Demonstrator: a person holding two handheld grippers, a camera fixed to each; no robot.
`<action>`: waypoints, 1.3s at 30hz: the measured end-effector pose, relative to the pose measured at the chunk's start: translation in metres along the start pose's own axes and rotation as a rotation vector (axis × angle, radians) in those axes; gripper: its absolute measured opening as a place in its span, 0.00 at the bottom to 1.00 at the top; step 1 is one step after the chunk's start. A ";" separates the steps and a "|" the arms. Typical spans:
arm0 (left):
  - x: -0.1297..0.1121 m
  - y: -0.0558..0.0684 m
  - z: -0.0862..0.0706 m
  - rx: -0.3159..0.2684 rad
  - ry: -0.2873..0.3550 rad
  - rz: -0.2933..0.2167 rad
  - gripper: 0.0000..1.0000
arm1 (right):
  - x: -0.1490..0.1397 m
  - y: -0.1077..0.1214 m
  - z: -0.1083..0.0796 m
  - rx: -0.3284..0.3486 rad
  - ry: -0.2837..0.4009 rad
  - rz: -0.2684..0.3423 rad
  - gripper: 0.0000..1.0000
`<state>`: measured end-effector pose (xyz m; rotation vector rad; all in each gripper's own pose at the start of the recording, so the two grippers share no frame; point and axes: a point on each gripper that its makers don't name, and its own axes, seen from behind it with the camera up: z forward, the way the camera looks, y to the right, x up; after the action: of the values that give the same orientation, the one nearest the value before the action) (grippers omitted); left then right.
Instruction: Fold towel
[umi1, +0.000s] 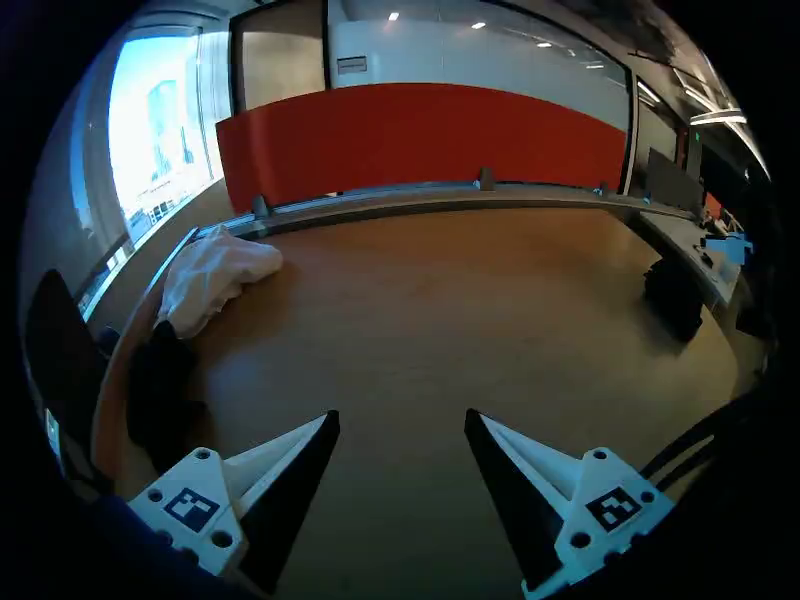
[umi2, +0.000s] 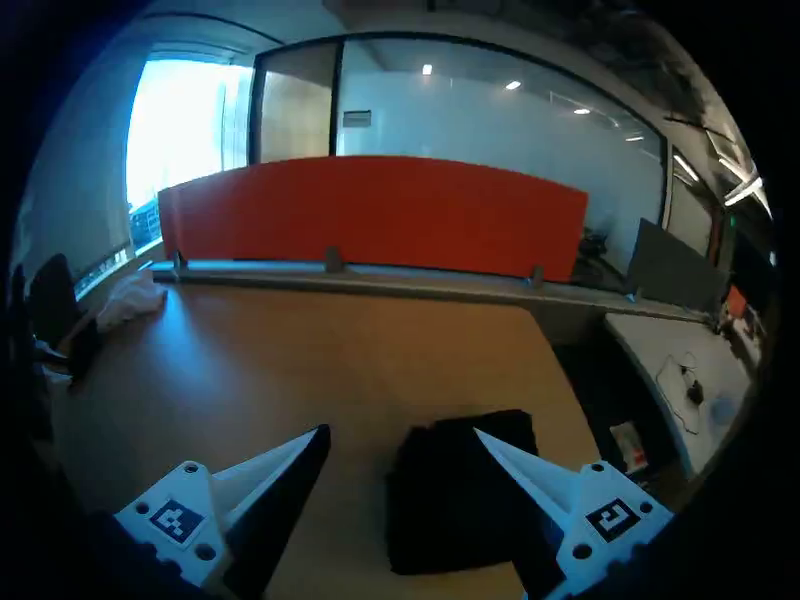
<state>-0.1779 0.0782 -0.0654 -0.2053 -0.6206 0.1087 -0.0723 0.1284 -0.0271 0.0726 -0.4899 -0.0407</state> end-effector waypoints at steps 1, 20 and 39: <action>0.001 0.000 0.000 0.000 0.003 0.001 0.93 | 0.003 -0.004 0.000 0.004 0.013 0.007 1.00; 0.028 -0.003 0.004 0.017 0.077 -0.014 0.93 | 0.034 -0.039 -0.007 0.018 0.142 0.055 1.00; 0.112 -0.019 -0.013 0.064 0.369 -0.101 0.93 | 0.075 -0.087 -0.011 0.017 0.269 0.021 1.00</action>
<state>-0.0783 0.0754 -0.0082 -0.1265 -0.2592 -0.0079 -0.0026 0.0380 -0.0089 0.0880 -0.2220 -0.0062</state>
